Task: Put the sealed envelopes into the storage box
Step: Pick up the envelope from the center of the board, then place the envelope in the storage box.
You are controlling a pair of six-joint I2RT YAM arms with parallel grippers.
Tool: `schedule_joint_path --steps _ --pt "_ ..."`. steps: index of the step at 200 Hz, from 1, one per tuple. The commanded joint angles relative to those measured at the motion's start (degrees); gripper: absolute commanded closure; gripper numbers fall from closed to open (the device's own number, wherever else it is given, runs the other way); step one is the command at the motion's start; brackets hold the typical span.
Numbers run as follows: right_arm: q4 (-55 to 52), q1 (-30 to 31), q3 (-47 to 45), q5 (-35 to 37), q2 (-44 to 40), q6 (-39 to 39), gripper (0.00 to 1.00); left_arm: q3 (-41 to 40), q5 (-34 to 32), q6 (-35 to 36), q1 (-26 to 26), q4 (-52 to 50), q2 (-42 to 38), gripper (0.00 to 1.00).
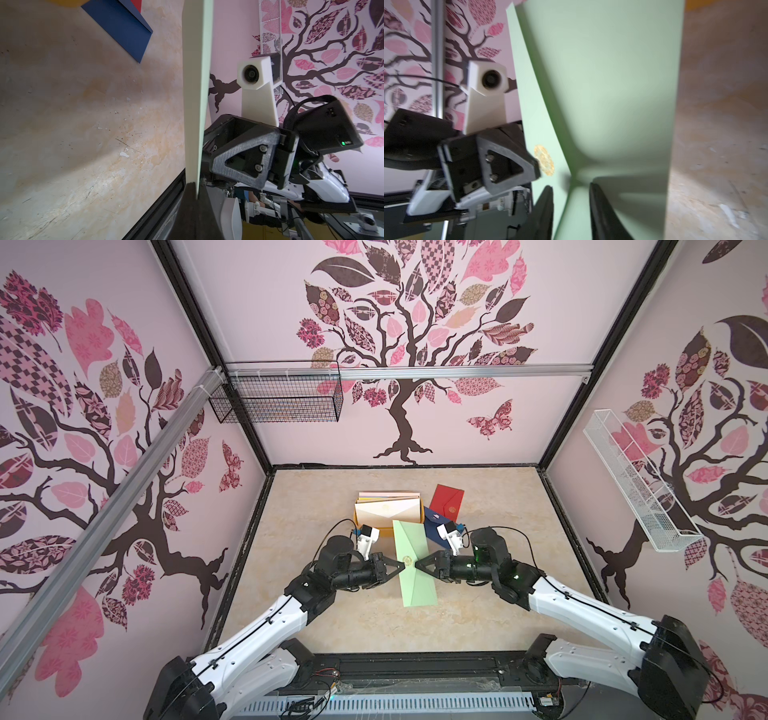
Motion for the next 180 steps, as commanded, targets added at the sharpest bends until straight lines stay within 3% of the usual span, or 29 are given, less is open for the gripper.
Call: schedule_joint_path --steps 1,40,83,104,140,180 --pt "-11.33 0.11 3.88 8.64 -2.54 -9.10 0.56 7.47 -5.66 12.58 0.63 -16.10 1.19 1.00" --pt "-16.01 -1.88 -1.14 16.07 -9.48 -15.81 0.56 25.34 -10.28 36.17 8.57 -38.02 9.60 1.00" --pt "-14.46 -2.74 -6.58 15.60 -14.09 -14.84 0.57 41.81 -24.29 62.21 9.21 -46.74 19.98 1.00" --pt "-13.86 -2.86 -7.78 15.37 -15.15 -14.57 0.57 48.43 -29.10 69.50 9.46 -48.33 25.72 1.00" --pt "-13.88 -2.90 -8.70 14.79 -15.82 -15.43 0.57 58.59 -31.26 82.07 9.66 -54.01 35.82 1.00" --pt "-14.85 -2.88 -9.05 14.02 -16.05 -16.33 0.57 61.07 -38.12 94.84 10.25 -53.01 40.52 1.00"
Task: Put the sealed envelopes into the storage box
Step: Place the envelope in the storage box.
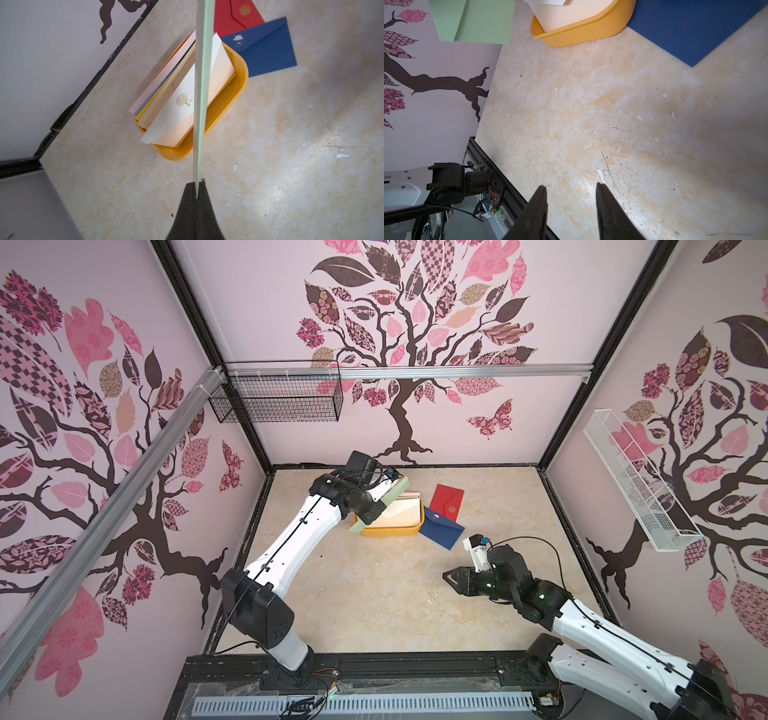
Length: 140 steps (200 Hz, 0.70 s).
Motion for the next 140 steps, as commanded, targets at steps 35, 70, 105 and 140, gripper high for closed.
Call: schedule_joint_path --steps 35,70,105,140 --pt "-3.44 -0.29 0.49 -0.94 -0.67 -3.20 0.58 7.41 -3.20 19.07 4.22 -3.14 7.17 1.00" --pt "-4.53 -0.29 0.81 -1.35 0.15 -4.35 0.57 12.41 0.20 27.68 5.14 -7.80 13.96 1.00" --pt "-5.26 -0.31 1.75 -2.47 2.51 -5.90 0.57 18.14 3.37 32.48 5.14 -8.24 19.89 1.00" --pt "-4.54 -0.36 1.43 -3.70 4.98 -6.36 0.58 21.48 6.31 34.21 4.83 -6.18 22.35 1.00"
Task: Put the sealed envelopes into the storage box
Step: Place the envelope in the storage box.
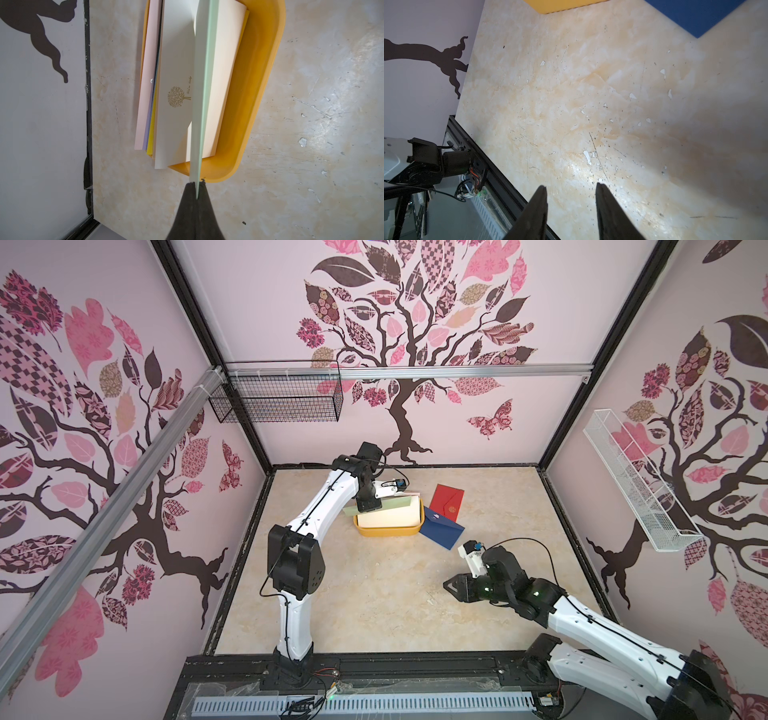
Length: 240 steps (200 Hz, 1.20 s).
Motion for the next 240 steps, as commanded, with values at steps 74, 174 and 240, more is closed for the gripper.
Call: schedule_joint_path --steps 74,174,240 --pt "-0.65 -0.38 2.80 -1.66 3.48 -1.76 0.58 12.79 9.78 8.40 -0.21 -10.68 7.04 1.00" --pt "-2.72 -0.37 4.41 -1.26 5.16 -2.53 0.58 18.06 9.82 8.01 1.61 -13.84 15.04 1.00" --pt "-1.40 -0.33 4.28 -2.14 6.87 -1.33 0.58 20.50 8.10 7.70 2.10 -16.54 14.66 1.00"
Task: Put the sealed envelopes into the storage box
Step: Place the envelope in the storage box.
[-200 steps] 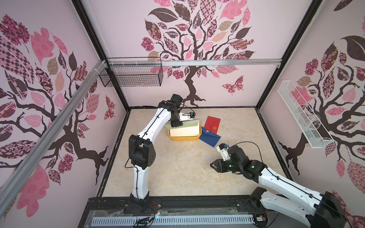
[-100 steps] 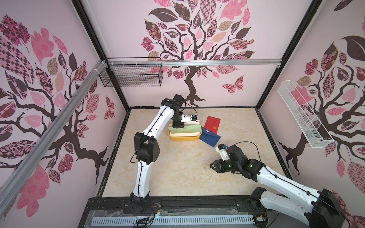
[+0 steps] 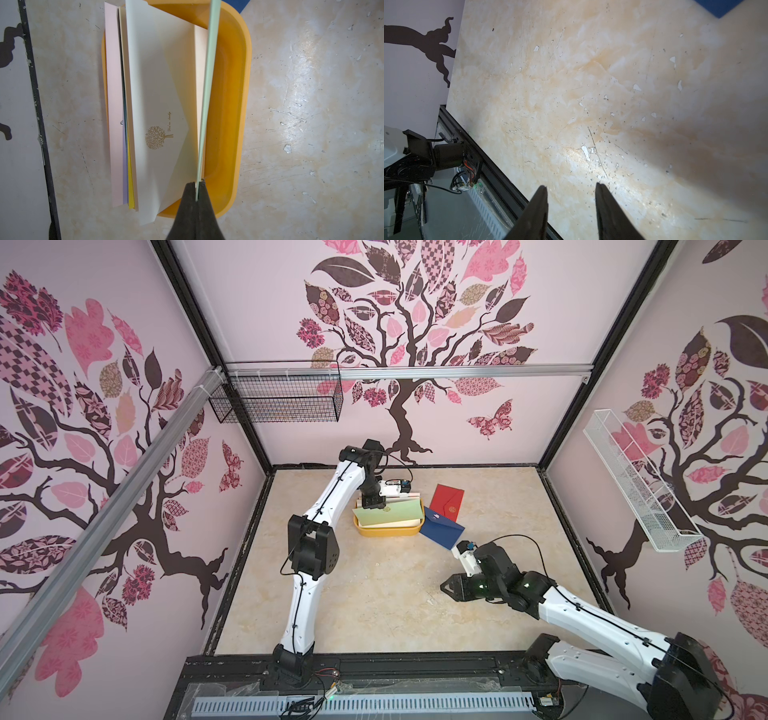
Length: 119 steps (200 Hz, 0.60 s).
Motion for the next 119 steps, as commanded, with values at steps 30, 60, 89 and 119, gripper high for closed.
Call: schedule_joint_path --steps 30,60,89,119 --pt "0.39 -0.22 1.73 -0.46 1.02 0.18 0.58 1.25 -3.02 -0.14 0.28 -2.41 -0.07 1.00" --pt "0.39 -0.23 1.33 -0.80 1.11 0.35 0.58 2.85 -3.51 -0.72 -0.02 -3.25 0.52 1.00" --pt "0.74 -0.18 0.93 -0.98 0.93 0.60 0.58 1.61 -4.27 1.23 -1.19 -1.70 1.21 1.00" --pt "0.57 -0.25 1.02 -0.84 0.76 0.56 0.58 2.02 -5.44 0.97 -1.90 -0.62 2.55 1.00"
